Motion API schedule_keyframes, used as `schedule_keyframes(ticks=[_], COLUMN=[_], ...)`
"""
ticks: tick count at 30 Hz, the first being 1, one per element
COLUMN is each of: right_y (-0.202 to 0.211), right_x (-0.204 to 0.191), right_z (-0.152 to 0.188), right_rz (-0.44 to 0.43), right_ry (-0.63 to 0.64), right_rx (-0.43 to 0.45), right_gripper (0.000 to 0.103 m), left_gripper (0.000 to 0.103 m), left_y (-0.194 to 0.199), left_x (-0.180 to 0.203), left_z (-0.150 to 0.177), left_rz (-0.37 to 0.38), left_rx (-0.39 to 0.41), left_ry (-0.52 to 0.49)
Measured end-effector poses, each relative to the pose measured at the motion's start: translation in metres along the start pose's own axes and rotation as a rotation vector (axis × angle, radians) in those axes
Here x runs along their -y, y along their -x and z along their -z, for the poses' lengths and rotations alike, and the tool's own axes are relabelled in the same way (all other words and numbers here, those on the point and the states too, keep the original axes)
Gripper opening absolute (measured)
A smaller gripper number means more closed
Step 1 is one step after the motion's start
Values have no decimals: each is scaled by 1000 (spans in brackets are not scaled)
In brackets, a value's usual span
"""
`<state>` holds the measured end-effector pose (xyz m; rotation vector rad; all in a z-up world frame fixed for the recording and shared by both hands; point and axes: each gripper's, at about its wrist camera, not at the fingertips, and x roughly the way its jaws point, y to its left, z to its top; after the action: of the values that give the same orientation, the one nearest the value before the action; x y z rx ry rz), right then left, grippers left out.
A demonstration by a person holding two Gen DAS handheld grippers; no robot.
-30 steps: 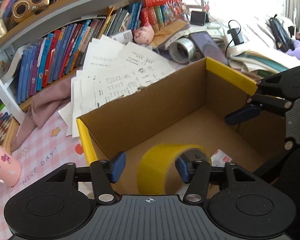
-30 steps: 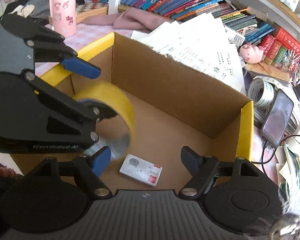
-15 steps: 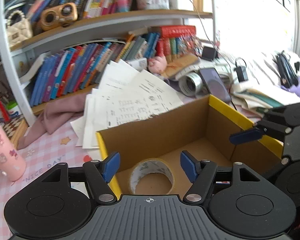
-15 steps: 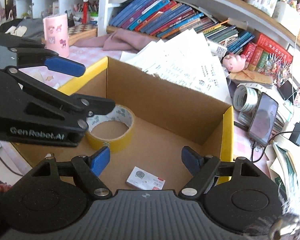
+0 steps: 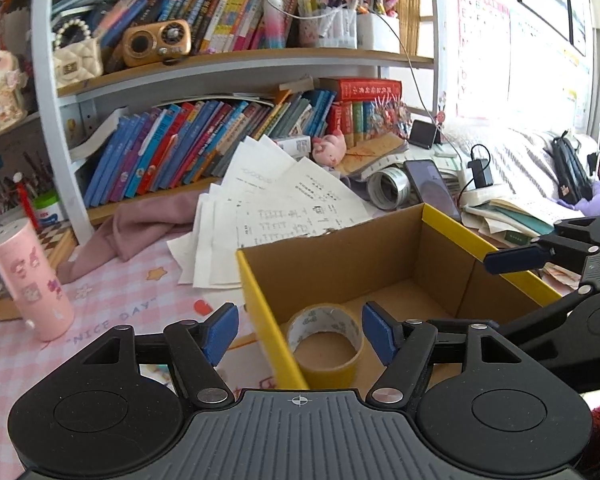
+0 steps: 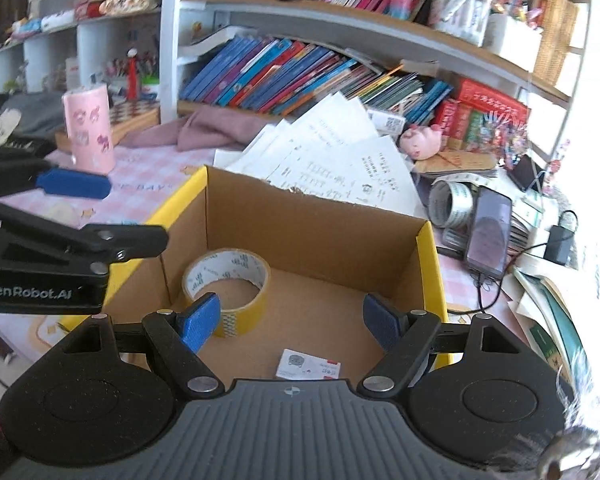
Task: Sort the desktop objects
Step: 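Lift both tools out of the yellow box, then move both tools back toward the remaining items on the table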
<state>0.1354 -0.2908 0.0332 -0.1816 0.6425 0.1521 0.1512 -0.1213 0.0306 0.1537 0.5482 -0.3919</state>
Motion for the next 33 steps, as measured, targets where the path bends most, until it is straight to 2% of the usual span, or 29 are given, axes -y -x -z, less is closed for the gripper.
schedule_keyframes(ticks=[10,17,25,33], right_y=[37,65,85,94], right_x=[-48,-91,-137,-161], right_z=[15,36,61,71], right_rz=[59,83,53,20], right_ry=[-52,-104,-131,-161], right_rx=[35,29,-11,-37], right_gripper=[78,78,78,78], left_gripper=[72,72,72,72], left_y=[48,88,126,146], left_x=[-28,-52,-74,-83], left_z=[32,67,102,121], left_rz=[14,-1,-23,-47], left_rx=[13,-19,-70,-114], left_ry=[17,43,72,75])
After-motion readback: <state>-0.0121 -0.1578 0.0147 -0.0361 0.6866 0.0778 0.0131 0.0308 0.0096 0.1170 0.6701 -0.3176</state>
